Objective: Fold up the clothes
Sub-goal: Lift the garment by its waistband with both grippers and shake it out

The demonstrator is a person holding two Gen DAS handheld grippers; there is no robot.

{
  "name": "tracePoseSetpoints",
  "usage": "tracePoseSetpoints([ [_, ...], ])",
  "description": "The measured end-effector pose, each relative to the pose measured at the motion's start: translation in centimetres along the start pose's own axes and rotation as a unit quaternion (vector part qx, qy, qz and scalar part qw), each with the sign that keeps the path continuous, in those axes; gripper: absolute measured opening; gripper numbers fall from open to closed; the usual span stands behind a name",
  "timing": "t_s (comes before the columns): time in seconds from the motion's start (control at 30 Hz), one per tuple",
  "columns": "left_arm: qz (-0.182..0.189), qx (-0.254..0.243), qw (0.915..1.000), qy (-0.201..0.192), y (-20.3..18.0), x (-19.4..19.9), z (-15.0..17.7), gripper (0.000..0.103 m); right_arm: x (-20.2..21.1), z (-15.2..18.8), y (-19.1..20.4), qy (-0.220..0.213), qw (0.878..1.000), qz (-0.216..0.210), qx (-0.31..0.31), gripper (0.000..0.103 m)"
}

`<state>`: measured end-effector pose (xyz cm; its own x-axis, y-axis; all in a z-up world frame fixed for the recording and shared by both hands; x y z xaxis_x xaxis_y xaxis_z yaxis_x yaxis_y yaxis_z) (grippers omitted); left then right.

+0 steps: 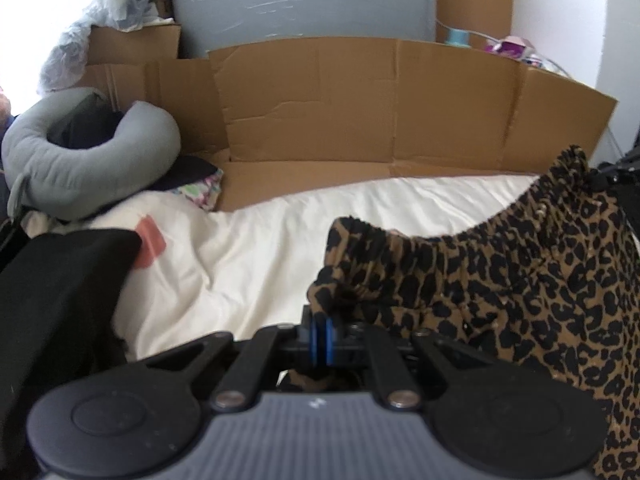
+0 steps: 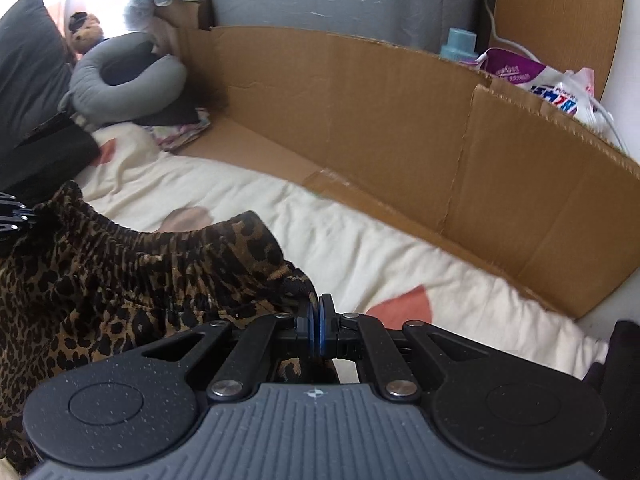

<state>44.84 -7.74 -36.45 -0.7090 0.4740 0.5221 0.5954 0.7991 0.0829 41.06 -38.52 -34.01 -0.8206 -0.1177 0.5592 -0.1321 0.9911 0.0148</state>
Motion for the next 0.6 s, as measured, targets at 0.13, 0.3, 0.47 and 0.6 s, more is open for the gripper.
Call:
tracePoseSetpoints([
  [0.13,-0.008,-0.007,0.9999,0.003,0.2,-1.8,-0.9,0.005,-2.0,-0.9,-0.3,0.001,1.0,0.017,0.005,0.0],
  [0.3,-0.027,-0.016,0.9995,0.001,0.8,-3.7,-2.2,0.005,-3.6,-2.1,0.2,-0.004,0.999,0.03,0.011,0.0],
  [0.47,-0.044,-0.028,0.9987,-0.004,1.3,-4.9,-3.5,0.005,-4.9,-3.4,0.4,-0.011,0.999,0.04,0.017,0.0],
  [0.6,-0.057,-0.035,0.9978,-0.007,1.9,-5.6,-4.5,0.005,-6.0,-4.3,0.7,-0.016,0.999,0.046,0.019,0.0],
])
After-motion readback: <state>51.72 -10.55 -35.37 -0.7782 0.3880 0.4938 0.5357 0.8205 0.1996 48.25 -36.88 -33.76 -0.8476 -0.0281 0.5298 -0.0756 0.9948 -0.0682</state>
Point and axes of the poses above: each gripper's, at about its wrist camera, not at the fingertips, and x roughly against the way its jaws point, y to its left, z to its underside, the point moved 5 cm from there along -x, roughly the way its jaws point, and after that the axes turned 15 degrees about -y, right-handed, at the moved point
